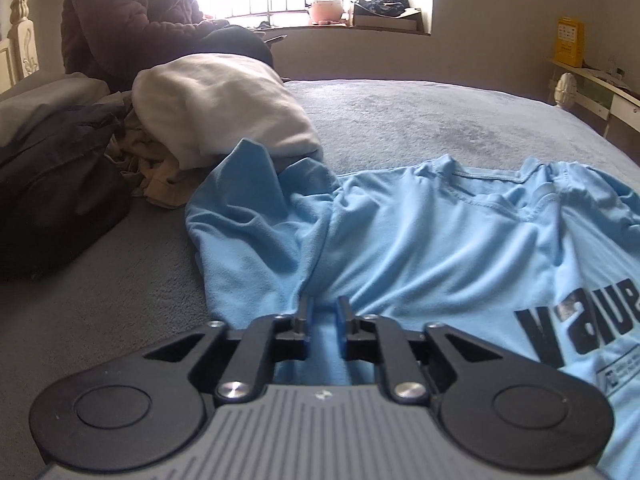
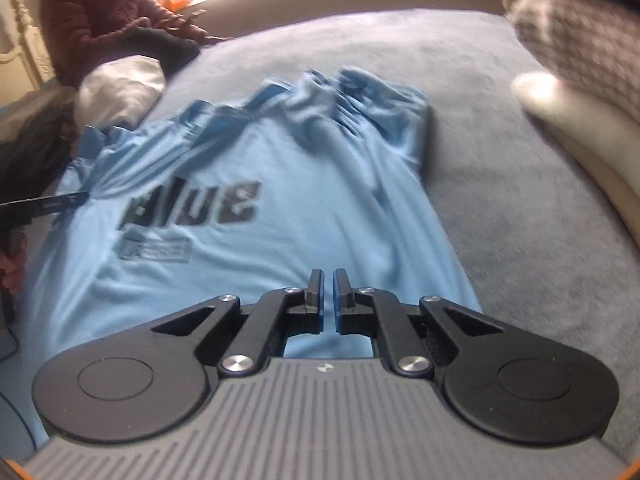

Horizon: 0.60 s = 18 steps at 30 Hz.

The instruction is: Fold clothes

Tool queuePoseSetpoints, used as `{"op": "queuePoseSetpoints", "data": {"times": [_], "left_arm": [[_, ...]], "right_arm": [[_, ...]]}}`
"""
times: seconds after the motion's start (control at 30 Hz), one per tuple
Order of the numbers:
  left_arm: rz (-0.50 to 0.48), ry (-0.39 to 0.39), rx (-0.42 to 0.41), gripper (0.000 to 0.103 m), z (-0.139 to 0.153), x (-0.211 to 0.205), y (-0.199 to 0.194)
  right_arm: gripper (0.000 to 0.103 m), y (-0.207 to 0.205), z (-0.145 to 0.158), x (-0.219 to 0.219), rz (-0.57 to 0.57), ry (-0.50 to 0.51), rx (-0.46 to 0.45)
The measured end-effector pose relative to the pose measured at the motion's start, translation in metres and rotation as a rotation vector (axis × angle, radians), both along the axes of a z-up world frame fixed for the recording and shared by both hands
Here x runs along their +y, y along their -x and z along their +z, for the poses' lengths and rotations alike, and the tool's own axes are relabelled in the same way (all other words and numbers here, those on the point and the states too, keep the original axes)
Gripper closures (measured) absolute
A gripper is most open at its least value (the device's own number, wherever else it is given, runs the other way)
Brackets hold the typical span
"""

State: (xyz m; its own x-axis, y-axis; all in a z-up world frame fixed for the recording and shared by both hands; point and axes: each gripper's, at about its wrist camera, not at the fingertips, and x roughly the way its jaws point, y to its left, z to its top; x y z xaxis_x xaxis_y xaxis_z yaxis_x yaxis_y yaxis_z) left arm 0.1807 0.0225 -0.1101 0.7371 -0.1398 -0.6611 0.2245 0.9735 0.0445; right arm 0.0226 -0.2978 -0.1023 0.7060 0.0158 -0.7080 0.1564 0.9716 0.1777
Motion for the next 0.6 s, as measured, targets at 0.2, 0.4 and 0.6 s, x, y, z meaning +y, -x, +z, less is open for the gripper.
{"op": "queuePoseSetpoints", "data": {"times": [0.2,0.4,0.6], "left_arm": [[-0.168,-0.023,-0.101,0.063,0.025,-0.027,0.030],[-0.284,-0.101,0.014,0.063,0.005,-0.067,0.037],[-0.175,-0.078,0.052,0.064,0.001,-0.030,0.022]], "right_arm": [[0.099,-0.054,0.007,0.017,0.106,0.033,-0.018],[0.099,-0.104,-0.008,0.009,0.094,0.030,0.006],[0.103,-0.082,-0.031,-0.088,-0.203,-0.208,0.025]]}}
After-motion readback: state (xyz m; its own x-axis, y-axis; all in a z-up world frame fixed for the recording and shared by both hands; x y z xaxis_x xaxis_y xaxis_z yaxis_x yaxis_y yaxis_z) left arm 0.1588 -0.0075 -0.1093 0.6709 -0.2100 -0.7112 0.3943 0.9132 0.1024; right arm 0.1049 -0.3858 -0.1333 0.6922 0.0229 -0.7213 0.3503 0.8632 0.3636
